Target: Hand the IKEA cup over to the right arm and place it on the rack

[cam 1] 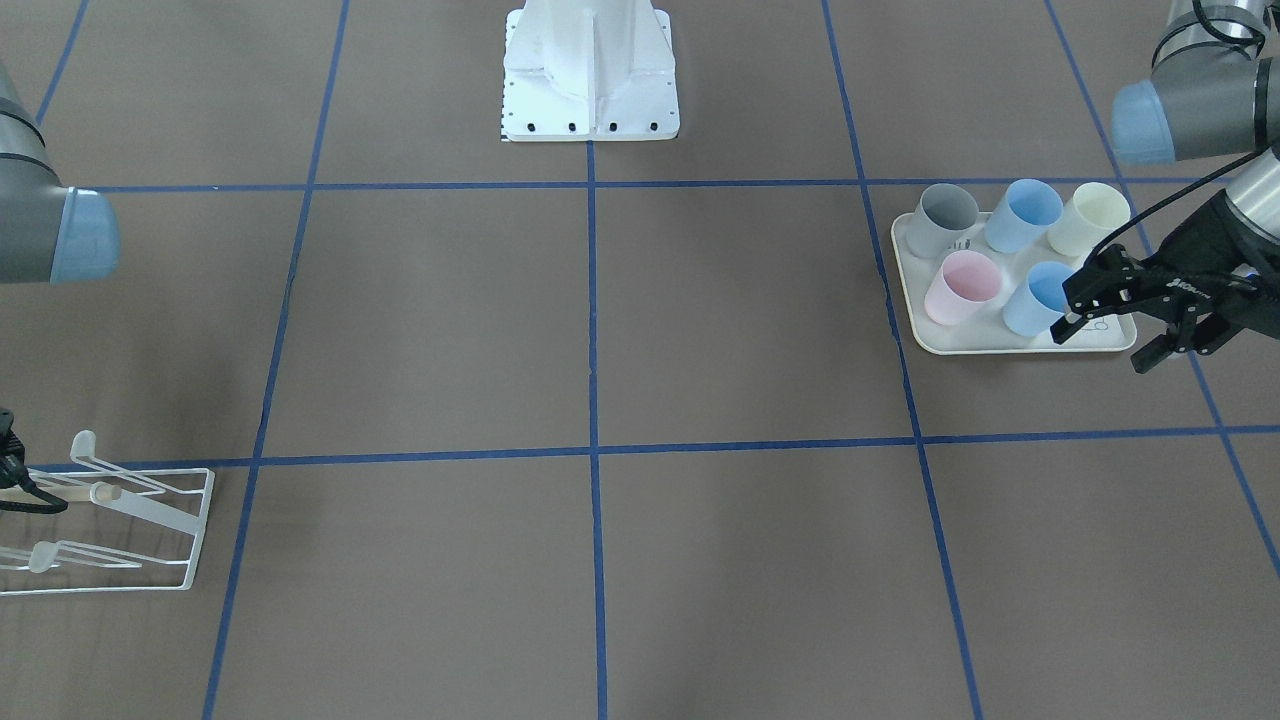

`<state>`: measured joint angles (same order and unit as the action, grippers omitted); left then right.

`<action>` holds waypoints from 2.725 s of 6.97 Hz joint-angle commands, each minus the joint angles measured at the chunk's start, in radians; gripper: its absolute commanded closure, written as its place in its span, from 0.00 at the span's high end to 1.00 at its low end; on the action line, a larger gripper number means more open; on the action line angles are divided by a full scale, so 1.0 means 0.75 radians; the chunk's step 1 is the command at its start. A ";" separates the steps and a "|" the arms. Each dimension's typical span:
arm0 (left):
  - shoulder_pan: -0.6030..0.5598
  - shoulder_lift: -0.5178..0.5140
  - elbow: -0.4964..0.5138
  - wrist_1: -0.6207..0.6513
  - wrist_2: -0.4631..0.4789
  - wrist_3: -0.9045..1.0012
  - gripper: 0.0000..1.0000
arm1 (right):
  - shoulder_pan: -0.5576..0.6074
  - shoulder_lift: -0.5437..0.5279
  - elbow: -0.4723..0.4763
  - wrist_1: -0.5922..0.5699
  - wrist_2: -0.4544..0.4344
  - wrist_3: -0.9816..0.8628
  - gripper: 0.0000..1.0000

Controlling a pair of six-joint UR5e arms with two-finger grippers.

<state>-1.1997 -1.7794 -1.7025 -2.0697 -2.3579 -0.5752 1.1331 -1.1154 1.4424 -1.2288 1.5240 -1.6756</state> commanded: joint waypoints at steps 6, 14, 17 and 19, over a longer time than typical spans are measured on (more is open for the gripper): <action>0.000 0.000 0.002 0.001 0.000 -0.002 1.00 | -0.048 -0.084 0.034 0.008 0.005 0.013 0.37; 0.002 0.000 0.010 -0.002 0.002 -0.002 1.00 | -0.093 -0.102 0.032 0.014 -0.007 0.013 0.85; 0.000 0.002 0.004 -0.002 0.002 0.000 1.00 | -0.095 -0.092 0.038 0.014 -0.007 0.015 0.90; -0.004 0.053 -0.027 -0.006 -0.002 0.022 1.00 | -0.100 -0.077 0.130 -0.002 0.009 0.135 0.95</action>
<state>-1.2010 -1.7673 -1.7062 -2.0717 -2.3569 -0.5693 1.0596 -1.1790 1.4967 -1.2221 1.5228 -1.6374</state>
